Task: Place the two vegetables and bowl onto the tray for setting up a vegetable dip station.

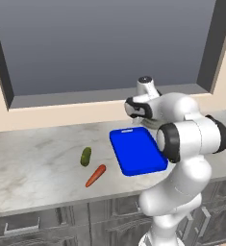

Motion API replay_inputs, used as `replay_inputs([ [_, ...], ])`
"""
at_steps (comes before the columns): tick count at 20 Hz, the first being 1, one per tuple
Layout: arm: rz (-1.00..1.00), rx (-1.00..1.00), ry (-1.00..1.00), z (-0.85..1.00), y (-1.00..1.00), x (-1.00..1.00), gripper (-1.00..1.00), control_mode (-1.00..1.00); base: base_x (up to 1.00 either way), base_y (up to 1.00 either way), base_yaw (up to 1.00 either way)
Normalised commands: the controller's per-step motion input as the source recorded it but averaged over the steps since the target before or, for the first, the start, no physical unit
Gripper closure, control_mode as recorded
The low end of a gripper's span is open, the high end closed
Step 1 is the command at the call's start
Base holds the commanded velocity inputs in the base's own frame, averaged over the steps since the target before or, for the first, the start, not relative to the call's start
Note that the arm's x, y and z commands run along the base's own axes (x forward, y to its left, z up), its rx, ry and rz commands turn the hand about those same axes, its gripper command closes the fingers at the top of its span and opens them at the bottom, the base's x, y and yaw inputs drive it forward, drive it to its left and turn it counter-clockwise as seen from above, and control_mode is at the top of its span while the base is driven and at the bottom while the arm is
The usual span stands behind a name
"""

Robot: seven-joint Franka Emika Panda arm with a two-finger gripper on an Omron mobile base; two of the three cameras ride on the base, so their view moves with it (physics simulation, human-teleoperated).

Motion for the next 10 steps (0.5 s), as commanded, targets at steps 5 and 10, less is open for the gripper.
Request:
replay_inputs([
  [5, 0.07, -0.03, 0.02, 0.02, 0.38, 0.0, 1.0, -1.0, 0.0, 0.0, 0.0],
  [10, 0.03, 0.0, 0.05, 0.0, 0.35, -0.01, 1.0, -1.0, 0.0, 0.0, 0.0],
])
